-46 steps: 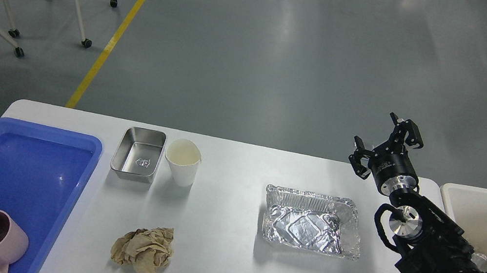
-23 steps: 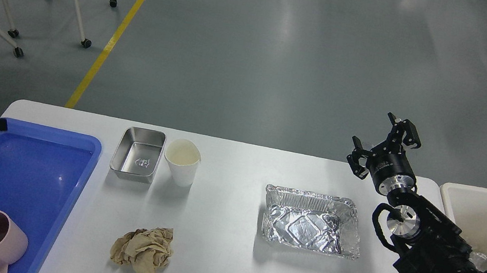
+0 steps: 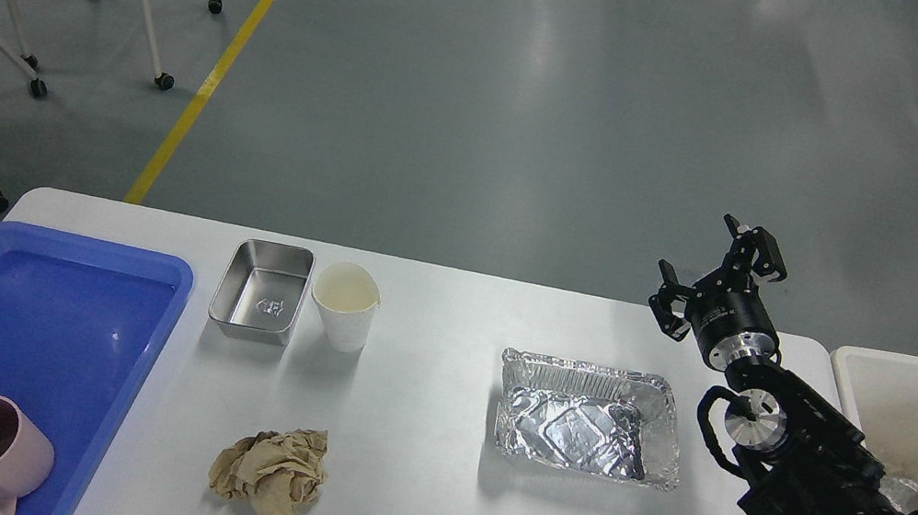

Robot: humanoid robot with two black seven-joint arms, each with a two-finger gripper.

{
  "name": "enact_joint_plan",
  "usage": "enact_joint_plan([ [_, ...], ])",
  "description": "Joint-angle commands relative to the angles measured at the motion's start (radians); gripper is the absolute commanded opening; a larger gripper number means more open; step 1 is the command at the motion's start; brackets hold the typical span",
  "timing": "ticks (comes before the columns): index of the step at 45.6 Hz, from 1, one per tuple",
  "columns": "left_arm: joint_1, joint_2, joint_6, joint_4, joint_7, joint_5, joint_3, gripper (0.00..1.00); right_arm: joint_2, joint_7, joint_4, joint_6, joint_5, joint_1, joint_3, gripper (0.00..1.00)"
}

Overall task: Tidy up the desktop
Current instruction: 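Move the left gripper to the small steel tray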

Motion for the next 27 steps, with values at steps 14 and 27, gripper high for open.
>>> enact_joint_plan([
  [14,-0.044,0.066,-0.039,0.001,-0.038,-0.032,-0.029,0.96,0.014,0.000,0.000,-0.008,-0.002,0.001,-0.026,1.00],
  [27,-0.027,-0.058,0.010,0.058,0.037,-0.006,-0.001,0.95,0.015,0.000,0.000,-0.012,-0.002,0.003,-0.039,1.00],
])
